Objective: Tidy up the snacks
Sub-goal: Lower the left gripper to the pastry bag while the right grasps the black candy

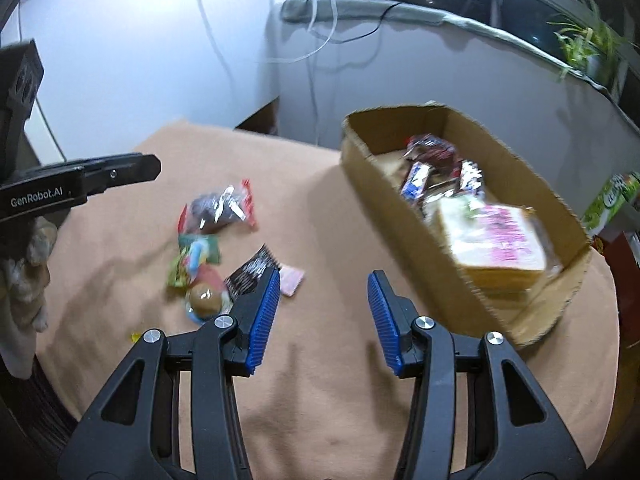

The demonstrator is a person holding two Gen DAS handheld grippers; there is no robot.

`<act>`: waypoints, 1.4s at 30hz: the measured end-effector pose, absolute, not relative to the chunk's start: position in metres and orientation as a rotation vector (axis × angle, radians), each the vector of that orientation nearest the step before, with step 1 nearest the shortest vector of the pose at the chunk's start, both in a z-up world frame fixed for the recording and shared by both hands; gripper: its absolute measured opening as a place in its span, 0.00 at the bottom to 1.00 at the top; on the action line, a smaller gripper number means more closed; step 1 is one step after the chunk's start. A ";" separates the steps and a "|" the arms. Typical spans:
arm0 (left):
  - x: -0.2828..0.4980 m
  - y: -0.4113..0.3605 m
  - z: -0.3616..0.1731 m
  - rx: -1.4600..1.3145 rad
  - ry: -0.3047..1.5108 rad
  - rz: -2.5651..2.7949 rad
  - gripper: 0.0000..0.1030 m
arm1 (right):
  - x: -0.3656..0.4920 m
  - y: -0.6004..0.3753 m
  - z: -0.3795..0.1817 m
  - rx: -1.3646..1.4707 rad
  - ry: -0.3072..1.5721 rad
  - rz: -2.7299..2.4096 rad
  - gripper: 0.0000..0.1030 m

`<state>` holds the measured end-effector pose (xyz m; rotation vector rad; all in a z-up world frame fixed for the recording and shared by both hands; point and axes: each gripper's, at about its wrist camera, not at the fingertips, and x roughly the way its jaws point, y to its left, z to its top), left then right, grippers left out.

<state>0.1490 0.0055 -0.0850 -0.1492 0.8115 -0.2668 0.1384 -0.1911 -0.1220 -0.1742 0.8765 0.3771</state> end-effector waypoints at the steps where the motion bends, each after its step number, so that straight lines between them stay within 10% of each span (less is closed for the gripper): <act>1: 0.148 0.007 -0.089 -0.148 0.819 -0.265 0.31 | 0.138 -0.188 -0.125 -0.181 0.882 0.378 0.47; 9: 0.148 0.017 -0.112 -0.141 0.872 -0.261 0.44 | 0.150 -0.176 -0.146 -0.171 0.942 0.391 0.47; 13: 0.155 0.015 -0.116 -0.113 0.872 -0.248 0.44 | 0.154 -0.172 -0.149 -0.168 0.946 0.401 0.65; 42: 0.189 -0.009 -0.146 -0.028 0.945 -0.290 0.44 | 0.171 -0.134 -0.170 -0.202 1.001 0.484 0.48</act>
